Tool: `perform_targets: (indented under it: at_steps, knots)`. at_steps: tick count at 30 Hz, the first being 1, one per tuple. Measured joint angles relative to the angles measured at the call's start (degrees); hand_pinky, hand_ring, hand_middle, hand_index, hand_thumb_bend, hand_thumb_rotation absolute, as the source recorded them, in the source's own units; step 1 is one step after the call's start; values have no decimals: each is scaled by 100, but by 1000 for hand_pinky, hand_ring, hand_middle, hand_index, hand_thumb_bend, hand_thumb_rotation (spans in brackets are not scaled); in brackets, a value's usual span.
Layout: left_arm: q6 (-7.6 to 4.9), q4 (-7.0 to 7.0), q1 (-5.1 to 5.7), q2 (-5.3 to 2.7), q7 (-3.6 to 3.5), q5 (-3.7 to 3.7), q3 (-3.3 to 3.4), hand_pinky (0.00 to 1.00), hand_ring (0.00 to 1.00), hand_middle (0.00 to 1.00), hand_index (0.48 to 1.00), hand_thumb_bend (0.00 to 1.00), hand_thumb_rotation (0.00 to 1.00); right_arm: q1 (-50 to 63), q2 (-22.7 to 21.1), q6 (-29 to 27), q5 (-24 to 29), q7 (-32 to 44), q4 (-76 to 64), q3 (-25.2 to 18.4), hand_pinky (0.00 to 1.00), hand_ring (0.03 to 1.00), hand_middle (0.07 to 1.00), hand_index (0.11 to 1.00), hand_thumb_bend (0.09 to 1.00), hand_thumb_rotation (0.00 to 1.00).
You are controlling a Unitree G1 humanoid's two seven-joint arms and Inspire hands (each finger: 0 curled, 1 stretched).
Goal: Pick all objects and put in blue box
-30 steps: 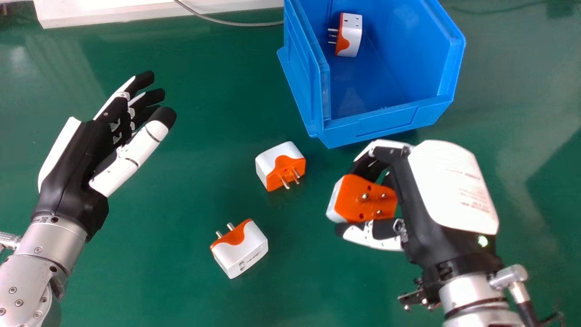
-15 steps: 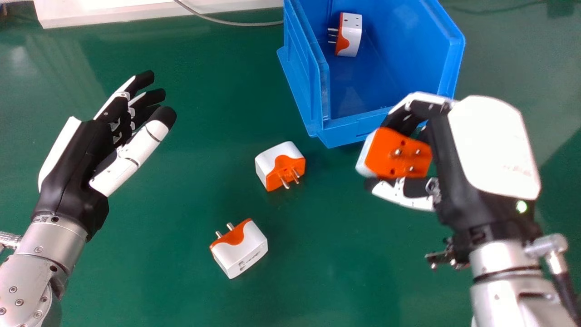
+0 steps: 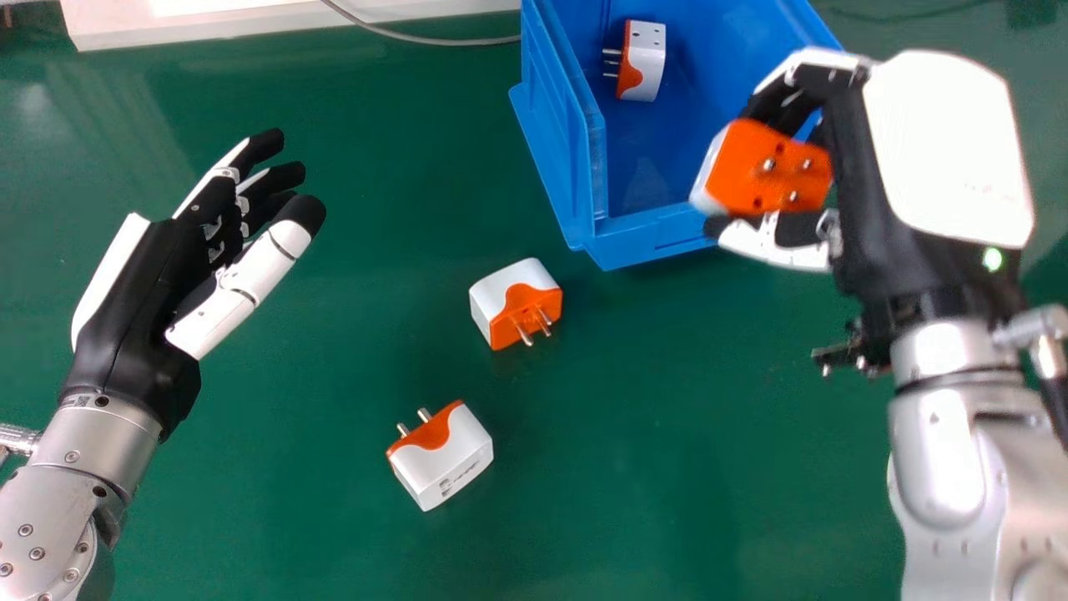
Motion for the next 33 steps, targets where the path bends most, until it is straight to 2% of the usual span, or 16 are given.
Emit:
perform_targets:
  at_steps: [7,18,28,33]
  knots:
    - [-18,2,-3,-1,1,0,-5,827,898,901,925,584,608,-704,-36,31,302,-127,625,-105,339,440,518,499,495,0]
    - [-20,-3,7,-2,3,0,-5,831,900,903,926,579,601,-1831,-141,296,385,81,1783,-5,329,438,528,523,491,0]
    - [-57,-8,43,-5,-3,0,-8,829,899,902,926,582,599,-3187,-236,152,733,-322,3852,289,317,424,522,537,488,0]
    - [-101,-9,73,-7,0,1,-6,827,898,901,925,585,599,-4054,-240,67,805,-606,5390,603,318,428,524,535,489,0]
